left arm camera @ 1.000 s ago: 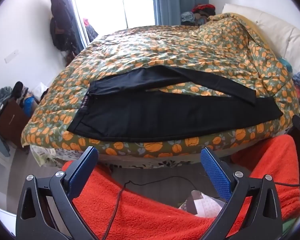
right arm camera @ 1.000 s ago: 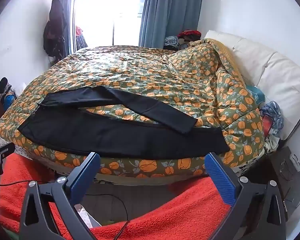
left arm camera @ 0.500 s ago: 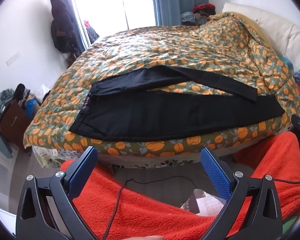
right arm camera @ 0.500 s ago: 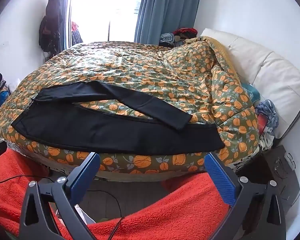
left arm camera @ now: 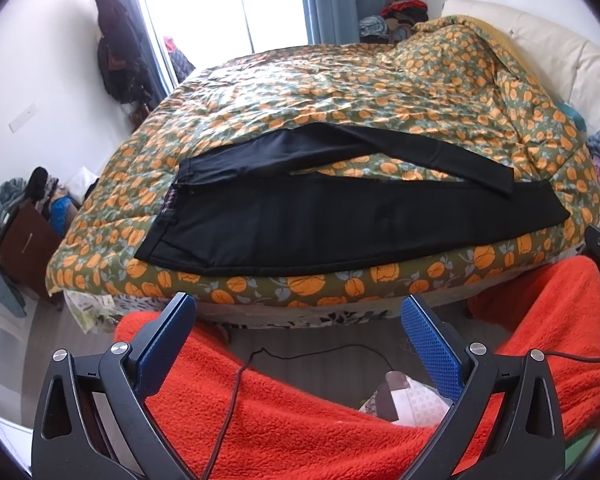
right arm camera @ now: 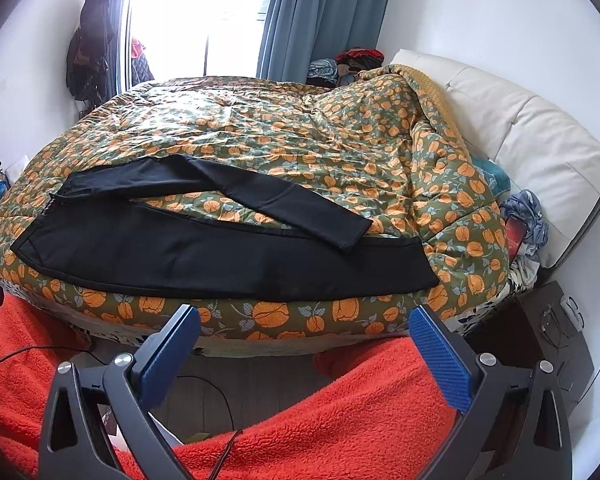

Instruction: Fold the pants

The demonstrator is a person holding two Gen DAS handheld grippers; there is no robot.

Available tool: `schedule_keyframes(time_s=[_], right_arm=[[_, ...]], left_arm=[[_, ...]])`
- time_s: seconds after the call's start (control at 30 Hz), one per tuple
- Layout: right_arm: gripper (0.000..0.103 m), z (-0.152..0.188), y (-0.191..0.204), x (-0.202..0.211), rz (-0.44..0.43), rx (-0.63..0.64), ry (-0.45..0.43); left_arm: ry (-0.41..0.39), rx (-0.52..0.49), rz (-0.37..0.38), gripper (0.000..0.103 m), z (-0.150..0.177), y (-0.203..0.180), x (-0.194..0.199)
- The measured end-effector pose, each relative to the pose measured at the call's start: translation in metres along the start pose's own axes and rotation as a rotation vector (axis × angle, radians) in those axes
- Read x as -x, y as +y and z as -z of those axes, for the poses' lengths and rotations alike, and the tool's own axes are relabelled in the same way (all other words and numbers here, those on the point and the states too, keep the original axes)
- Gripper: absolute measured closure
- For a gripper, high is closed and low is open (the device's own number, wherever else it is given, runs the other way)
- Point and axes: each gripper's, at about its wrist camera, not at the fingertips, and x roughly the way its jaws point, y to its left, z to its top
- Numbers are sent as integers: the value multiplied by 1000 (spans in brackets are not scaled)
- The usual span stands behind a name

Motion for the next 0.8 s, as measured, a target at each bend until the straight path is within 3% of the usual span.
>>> schedule_keyframes(time_s=[0.8], right_arm=[[0,6,10,7,-139,2,-43]], left_arm=[[14,1,-50,1,6,-2,-3]])
